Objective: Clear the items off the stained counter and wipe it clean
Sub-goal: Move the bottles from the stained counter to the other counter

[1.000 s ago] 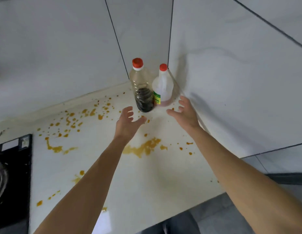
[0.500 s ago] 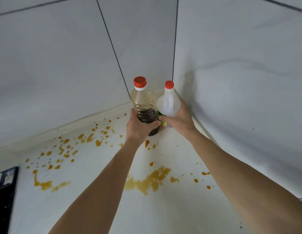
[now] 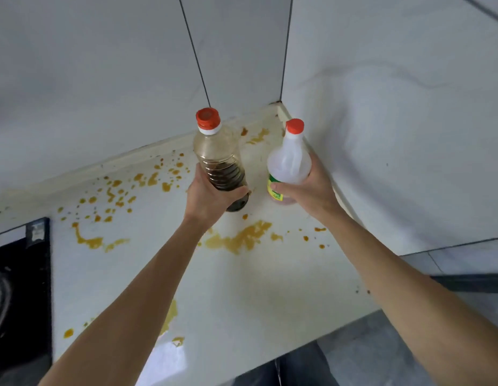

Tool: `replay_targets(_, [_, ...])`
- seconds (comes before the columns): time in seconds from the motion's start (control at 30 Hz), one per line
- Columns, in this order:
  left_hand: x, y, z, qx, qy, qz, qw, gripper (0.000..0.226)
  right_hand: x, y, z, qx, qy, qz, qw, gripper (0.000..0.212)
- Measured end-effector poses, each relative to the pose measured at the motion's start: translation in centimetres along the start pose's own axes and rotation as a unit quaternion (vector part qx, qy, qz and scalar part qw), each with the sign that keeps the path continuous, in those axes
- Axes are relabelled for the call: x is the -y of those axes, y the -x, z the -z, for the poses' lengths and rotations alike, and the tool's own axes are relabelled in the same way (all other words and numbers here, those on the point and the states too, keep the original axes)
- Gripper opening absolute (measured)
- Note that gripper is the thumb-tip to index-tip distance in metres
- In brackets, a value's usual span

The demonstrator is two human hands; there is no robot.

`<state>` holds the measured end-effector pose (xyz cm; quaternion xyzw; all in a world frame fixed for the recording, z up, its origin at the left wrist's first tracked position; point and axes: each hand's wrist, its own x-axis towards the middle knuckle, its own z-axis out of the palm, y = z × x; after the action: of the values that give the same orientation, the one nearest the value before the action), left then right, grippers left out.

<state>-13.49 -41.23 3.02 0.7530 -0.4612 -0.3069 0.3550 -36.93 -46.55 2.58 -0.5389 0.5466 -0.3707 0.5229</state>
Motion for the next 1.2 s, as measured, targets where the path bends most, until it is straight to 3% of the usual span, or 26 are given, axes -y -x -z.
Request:
replay_targets(0.17, [1.1, 8.0, 3.6, 0.03, -0.015, 0.031, 0.999, 0.085, -0.7, 8.9, 2.6, 0.022, 0.004, -0.053, 0.998, 0.068])
replay_targets(0.3, [2.2, 14.2, 5.7, 0.062, -0.042, 0.062, 0.995, 0.081, -1.5, 15.2, 4.7, 0.053, 0.051, -0.104, 0.992, 0.079])
replay_targets(0.57, [5.5, 23.6, 7.9, 0.055, -0.067, 0.125, 0.988, 0.084, -2.3, 25.0, 6.4, 0.055, 0.102, -0.134, 0.984, 0.076])
replay_targets(0.7, [6.4, 26.3, 8.4, 0.035, -0.057, 0.136, 0.988, 0.081, -2.3, 27.0, 7.5, 0.074, 0.135, -0.124, 0.98, 0.067])
replay_targets(0.9, [6.7, 30.6, 8.5, -0.02, -0.04, 0.191, 0.98, 0.077, -2.5, 28.0, 9.6, 0.126, 0.201, -0.139, 0.962, 0.073])
replay_targets(1.1, [8.1, 38.3, 7.9, -0.083, -0.018, 0.272, 0.959, 0.085, -3.1, 27.0, 10.8, 0.225, 0.276, -0.138, 0.924, 0.073])
replay_targets(1.2, [9.5, 43.3, 7.5, -0.114, 0.005, 0.306, 0.945, 0.076, -3.1, 26.1, 9.0, 0.282, 0.327, -0.11, 0.895, 0.074])
